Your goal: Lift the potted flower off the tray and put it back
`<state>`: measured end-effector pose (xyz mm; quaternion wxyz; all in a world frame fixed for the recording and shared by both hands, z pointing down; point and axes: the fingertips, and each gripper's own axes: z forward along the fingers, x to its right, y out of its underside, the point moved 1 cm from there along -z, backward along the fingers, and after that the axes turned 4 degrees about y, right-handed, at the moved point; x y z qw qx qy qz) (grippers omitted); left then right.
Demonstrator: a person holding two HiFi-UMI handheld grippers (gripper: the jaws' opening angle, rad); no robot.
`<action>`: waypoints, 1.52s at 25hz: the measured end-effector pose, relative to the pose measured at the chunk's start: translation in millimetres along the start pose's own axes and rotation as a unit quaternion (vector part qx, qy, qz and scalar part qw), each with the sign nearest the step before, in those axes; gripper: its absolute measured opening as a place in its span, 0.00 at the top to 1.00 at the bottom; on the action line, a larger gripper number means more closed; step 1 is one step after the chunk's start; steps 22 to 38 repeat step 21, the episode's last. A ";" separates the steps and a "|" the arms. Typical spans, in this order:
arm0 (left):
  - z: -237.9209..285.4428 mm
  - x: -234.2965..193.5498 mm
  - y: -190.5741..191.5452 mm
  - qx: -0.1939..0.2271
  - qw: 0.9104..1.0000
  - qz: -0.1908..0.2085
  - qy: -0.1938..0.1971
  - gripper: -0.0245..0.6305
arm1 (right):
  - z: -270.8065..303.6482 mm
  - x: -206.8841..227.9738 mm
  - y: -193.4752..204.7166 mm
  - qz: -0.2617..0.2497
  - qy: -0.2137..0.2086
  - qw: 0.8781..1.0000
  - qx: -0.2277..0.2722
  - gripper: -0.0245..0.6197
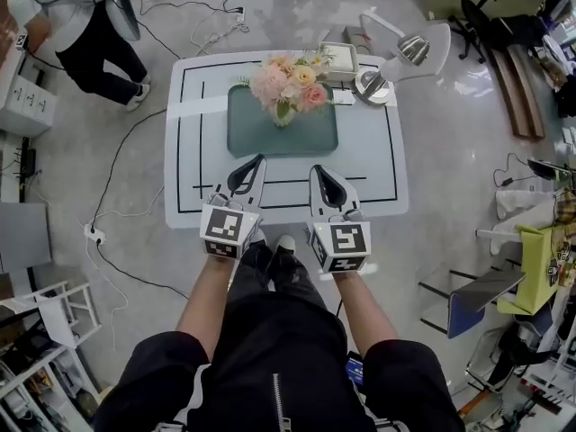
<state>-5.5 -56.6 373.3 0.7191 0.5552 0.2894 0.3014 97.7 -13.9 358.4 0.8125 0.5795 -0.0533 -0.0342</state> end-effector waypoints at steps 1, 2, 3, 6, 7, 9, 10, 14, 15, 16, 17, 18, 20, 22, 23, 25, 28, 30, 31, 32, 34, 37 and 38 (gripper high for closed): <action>-0.4 2.2 -0.8 0.000 1.000 0.000 0.001 0.96 | -1.8 0.0 -2.1 -0.001 -0.001 1.000 0.003 0.95; -1.0 4.9 -1.1 -0.001 1.000 0.000 0.002 0.96 | -4.1 0.2 -3.6 -0.001 -0.001 1.000 0.004 0.95; -1.7 7.6 -1.5 -0.002 1.000 0.000 0.003 0.96 | -6.4 0.0 -5.2 0.000 -0.002 1.000 0.006 0.95; -3.7 10.5 -4.8 -0.001 1.000 0.001 0.006 0.96 | -9.6 -3.7 -10.8 -0.001 -0.006 1.000 0.009 0.95; -3.4 9.8 -6.0 0.000 1.000 0.001 0.006 0.96 | -9.1 -4.9 -12.2 -0.002 -0.007 1.000 0.009 0.95; -2.1 8.8 -6.9 0.001 1.000 0.002 0.006 0.96 | -7.9 -6.1 -13.4 -0.003 -0.009 1.000 0.009 0.95; -1.7 9.3 -6.1 0.000 1.000 0.002 0.007 0.96 | -7.9 -6.2 -12.8 -0.003 -0.009 1.000 0.009 0.95; -1.5 10.6 -0.1 -0.005 1.000 0.000 0.007 0.96 | -7.5 -7.8 -7.1 -0.002 -0.012 1.000 0.006 0.95; -1.3 10.1 0.6 -0.005 1.000 0.000 0.007 0.96 | -6.7 -8.4 -6.2 -0.002 -0.012 1.000 0.006 0.95; -1.0 9.4 1.1 -0.005 1.000 0.001 0.007 0.96 | -5.7 -9.1 -6.0 -0.002 -0.013 1.000 0.005 0.95; -0.4 8.2 1.5 -0.006 1.000 0.002 0.007 0.96 | -4.4 -10.0 -6.3 -0.001 -0.014 1.000 0.006 0.95; 0.3 6.7 1.6 -0.007 1.000 0.003 0.008 0.96 | -2.7 -10.6 -6.9 0.000 -0.014 1.000 0.006 0.95; 2.1 2.9 1.4 -0.006 1.000 0.003 0.007 0.96 | 0.9 -11.3 -7.0 0.000 -0.015 1.000 0.006 0.95; 3.0 0.9 1.1 -0.005 1.000 0.003 0.006 0.96 | 2.8 -11.5 -6.9 0.000 -0.015 1.000 0.006 0.95; 3.0 0.9 1.1 -0.005 1.000 0.003 0.006 0.96 | 2.8 -11.5 -6.9 0.000 -0.015 1.000 0.006 0.95; 3.0 0.9 1.1 -0.005 1.000 0.003 0.006 0.96 | 2.8 -11.5 -6.9 0.000 -0.015 1.000 0.006 0.95; 3.0 0.9 1.1 -0.005 1.000 0.003 0.006 0.96 | 2.8 -11.5 -6.9 0.000 -0.015 1.000 0.006 0.95; 3.0 0.9 1.1 -0.005 1.000 0.003 0.006 0.96 | 2.8 -11.5 -6.9 0.000 -0.015 1.000 0.006 0.95; 3.0 0.9 1.1 -0.005 1.000 0.003 0.006 0.96 | 2.8 -11.5 -6.9 0.000 -0.015 1.000 0.006 0.95; 3.0 0.9 1.1 -0.005 1.000 0.003 0.006 0.96 | 2.8 -11.5 -6.9 0.000 -0.015 1.000 0.006 0.95; 3.0 0.9 1.1 -0.005 1.000 0.003 0.006 0.96 | 2.8 -11.5 -6.9 0.000 -0.015 1.000 0.006 0.95; 3.0 0.9 1.1 -0.005 1.000 0.003 0.006 0.96 | 2.8 -11.5 -6.9 0.000 -0.015 1.000 0.006 0.95; 3.0 0.9 1.1 -0.005 1.000 0.003 0.006 0.96 | 2.8 -11.5 -6.9 0.000 -0.015 1.000 0.006 0.95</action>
